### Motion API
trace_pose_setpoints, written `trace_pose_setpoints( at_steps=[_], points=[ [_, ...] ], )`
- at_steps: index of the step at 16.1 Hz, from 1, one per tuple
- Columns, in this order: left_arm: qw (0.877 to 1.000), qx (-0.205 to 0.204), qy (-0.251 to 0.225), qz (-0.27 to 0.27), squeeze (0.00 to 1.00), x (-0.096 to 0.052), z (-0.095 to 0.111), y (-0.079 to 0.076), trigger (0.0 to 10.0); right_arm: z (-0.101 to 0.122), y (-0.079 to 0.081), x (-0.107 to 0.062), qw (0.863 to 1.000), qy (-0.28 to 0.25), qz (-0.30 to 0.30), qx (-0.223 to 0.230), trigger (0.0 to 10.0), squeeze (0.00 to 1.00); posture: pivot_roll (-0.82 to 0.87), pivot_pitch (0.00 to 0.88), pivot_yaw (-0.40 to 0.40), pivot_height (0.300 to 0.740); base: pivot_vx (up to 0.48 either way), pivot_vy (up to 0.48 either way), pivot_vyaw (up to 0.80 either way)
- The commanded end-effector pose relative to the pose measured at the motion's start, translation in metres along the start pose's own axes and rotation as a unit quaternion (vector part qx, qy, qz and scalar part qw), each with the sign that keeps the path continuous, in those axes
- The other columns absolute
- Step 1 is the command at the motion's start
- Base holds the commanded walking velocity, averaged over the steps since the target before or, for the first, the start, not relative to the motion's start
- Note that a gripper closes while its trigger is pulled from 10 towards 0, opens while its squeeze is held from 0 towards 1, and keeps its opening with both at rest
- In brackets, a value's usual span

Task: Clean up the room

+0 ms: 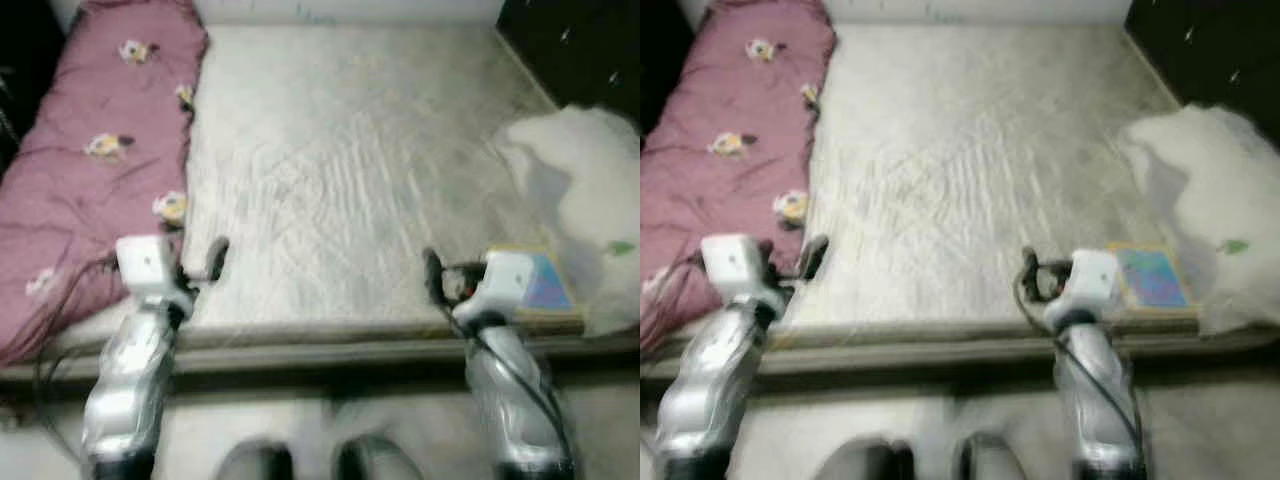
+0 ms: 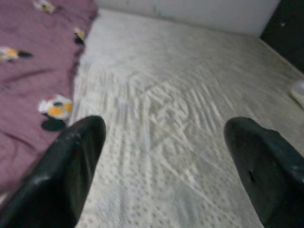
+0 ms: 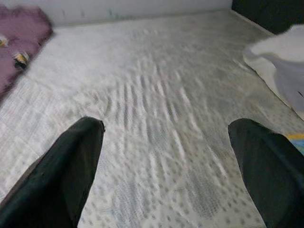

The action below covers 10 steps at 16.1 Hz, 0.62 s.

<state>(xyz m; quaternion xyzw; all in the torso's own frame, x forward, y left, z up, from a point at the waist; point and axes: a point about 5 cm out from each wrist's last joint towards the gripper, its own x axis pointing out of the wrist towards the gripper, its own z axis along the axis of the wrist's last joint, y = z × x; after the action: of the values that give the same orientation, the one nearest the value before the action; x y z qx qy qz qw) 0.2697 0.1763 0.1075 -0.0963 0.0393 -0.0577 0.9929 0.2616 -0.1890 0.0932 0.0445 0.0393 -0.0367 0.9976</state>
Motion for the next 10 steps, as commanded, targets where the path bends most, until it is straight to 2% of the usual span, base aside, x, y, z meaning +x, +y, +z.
trace_pose_setpoints(
  at_steps=[1, 5, 10],
  points=[
    [1.0, 0.006, -0.004, 0.001, 0.0, -0.0013, 0.0024, 0.0037, 10.0, 0.0006, -0.001, -0.0013, 1.0, -0.001, -0.005, 0.003, 10.0, 0.0, -0.02, 0.123, -0.012, 0.74, 0.0, 0.48, 0.0],
    [0.999, 0.006, -0.019, -0.03, 0.0, -0.0036, 0.0058, -0.002, 10.0, 0.0, -0.001, -0.0017, 1.0, 0.0, -0.003, 0.001, 10.0, 0.0, -0.02, 0.118, -0.014, 0.74, 0.0, 0.0, 0.0],
    [0.999, 0.005, -0.019, -0.031, 0.0, -0.0037, 0.0057, -0.0027, 10.0, 0.0002, -0.001, -0.0009, 1.0, 0.0, 0.0, -0.002, 10.0, 0.0, -0.02, 0.117, -0.016, 0.74, 0.343, 0.0, 0.0]
  ],
)
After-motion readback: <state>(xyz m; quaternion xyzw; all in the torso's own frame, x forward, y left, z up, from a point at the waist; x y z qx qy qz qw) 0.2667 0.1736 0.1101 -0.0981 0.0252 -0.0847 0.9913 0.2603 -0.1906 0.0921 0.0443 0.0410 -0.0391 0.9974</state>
